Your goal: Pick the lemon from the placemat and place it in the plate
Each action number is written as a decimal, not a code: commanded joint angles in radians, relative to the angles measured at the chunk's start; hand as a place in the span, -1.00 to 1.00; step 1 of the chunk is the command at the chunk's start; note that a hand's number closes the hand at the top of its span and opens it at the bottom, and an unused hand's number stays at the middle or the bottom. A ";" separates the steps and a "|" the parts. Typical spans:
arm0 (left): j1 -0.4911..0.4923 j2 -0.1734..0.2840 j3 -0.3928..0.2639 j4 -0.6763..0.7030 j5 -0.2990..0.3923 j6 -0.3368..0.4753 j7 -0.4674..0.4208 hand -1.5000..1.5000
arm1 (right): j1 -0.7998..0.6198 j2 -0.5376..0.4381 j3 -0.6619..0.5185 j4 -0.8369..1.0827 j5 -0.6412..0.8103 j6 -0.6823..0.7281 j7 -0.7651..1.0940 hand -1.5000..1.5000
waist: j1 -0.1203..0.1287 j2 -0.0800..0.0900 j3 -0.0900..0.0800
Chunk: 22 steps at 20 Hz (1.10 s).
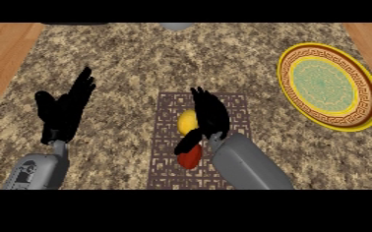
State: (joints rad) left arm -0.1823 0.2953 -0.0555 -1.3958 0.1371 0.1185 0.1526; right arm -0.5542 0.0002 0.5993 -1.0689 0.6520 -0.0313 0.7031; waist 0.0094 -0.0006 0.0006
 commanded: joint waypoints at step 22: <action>0.068 -0.006 0.092 0.014 -0.019 -0.071 -0.047 0.00 | 0.198 -0.421 0.237 -0.357 -0.108 0.032 -0.599 1.00 | -0.036 -0.012 -0.001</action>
State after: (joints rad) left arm -0.1677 0.2850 0.0295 -1.3589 0.1139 0.0572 0.1327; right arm -0.4494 -0.2555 0.7998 -1.2567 0.5166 0.0033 0.2473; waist -0.0187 -0.0097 0.0004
